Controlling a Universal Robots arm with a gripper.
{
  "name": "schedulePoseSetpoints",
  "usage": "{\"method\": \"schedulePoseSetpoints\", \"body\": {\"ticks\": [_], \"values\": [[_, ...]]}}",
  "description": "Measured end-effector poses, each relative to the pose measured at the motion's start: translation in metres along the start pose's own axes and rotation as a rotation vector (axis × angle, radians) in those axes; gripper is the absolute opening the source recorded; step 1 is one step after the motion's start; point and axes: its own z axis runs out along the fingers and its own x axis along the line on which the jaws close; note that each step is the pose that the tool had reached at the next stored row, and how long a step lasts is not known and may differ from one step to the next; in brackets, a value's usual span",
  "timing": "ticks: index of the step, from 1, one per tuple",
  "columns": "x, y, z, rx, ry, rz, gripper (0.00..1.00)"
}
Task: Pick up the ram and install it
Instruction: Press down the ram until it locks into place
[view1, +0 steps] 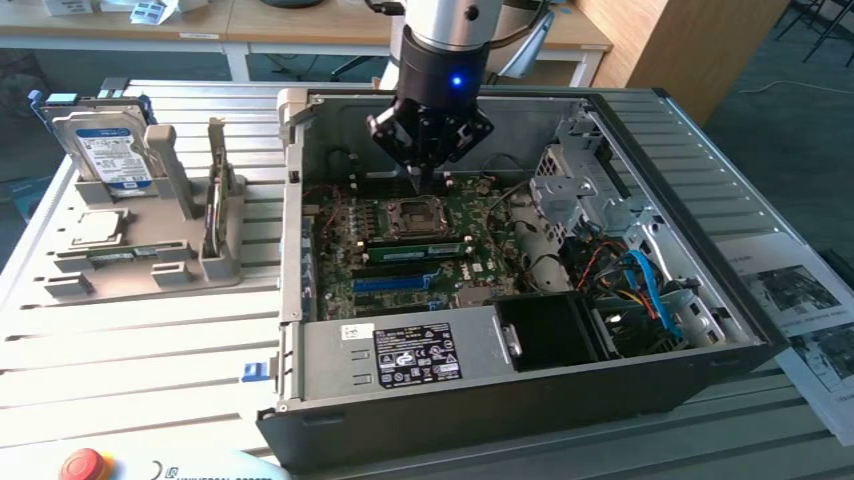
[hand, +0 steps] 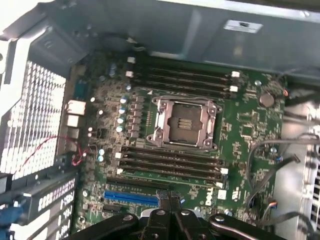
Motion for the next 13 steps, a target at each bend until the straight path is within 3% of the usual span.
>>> {"method": "schedulePoseSetpoints", "body": {"ticks": [4, 13], "values": [[0.0, 0.0, 0.0002, -0.0008, -0.0024, 0.065, 0.1], [0.0001, 0.0, 0.0001, -0.0008, -0.0008, 0.066, 0.1]]}}
